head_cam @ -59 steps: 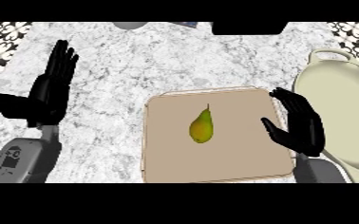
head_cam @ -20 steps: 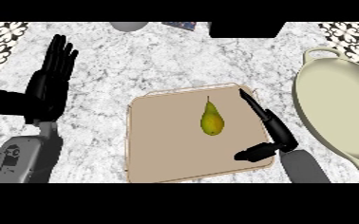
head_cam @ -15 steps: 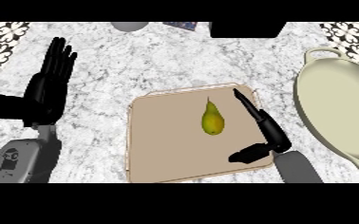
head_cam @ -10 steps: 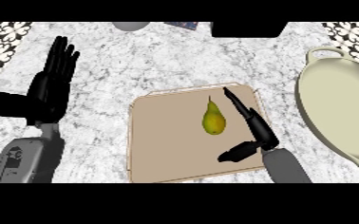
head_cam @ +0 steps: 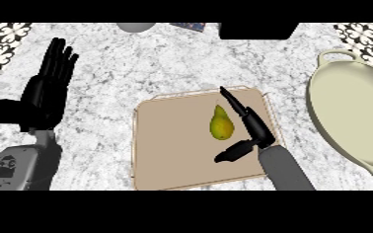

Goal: Pick the pear from the tray and place it in the pot

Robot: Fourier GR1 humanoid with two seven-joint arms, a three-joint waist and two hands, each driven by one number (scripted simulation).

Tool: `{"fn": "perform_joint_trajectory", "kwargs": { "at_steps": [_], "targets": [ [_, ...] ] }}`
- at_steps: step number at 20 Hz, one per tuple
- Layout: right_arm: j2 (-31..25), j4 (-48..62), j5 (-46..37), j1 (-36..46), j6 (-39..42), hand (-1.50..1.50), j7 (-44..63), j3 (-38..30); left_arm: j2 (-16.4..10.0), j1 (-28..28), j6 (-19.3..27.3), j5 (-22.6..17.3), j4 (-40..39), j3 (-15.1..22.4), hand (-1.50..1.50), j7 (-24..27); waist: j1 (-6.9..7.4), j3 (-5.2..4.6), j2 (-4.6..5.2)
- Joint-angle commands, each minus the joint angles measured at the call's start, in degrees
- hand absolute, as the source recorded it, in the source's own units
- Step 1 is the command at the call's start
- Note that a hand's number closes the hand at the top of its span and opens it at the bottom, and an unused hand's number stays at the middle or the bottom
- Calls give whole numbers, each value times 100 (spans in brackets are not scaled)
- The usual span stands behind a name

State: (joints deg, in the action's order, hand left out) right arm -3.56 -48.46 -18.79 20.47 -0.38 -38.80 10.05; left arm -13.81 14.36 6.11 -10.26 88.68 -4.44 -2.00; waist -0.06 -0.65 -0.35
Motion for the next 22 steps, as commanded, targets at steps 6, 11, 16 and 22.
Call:
{"fn": "perform_joint_trajectory", "kwargs": {
  "at_steps": [6, 11, 16, 22],
  "targets": [
    [341, 892, 125, 363, -181, -150, -499, 40, -19, 34, -40, -1, 247, -119, 0, -199, 64, 69, 42],
    [342, 488, 292, 419, -1015, 150, -842, 785, 294, 100, 37, 165, -155, 80, 0, 80, 47, 68, 45],
    [348, 721, 584, 497, -1439, 150, -1050, 1156, 85, 85, -154, -3, 74, -242, 0, -65, 54, 68, 43],
    [353, 146, 673, 297, -1992, 150, -418, 1239, 260, -47, -11, 203, 204, -73, 0, -240, 16, 66, 31]
  ]
}}
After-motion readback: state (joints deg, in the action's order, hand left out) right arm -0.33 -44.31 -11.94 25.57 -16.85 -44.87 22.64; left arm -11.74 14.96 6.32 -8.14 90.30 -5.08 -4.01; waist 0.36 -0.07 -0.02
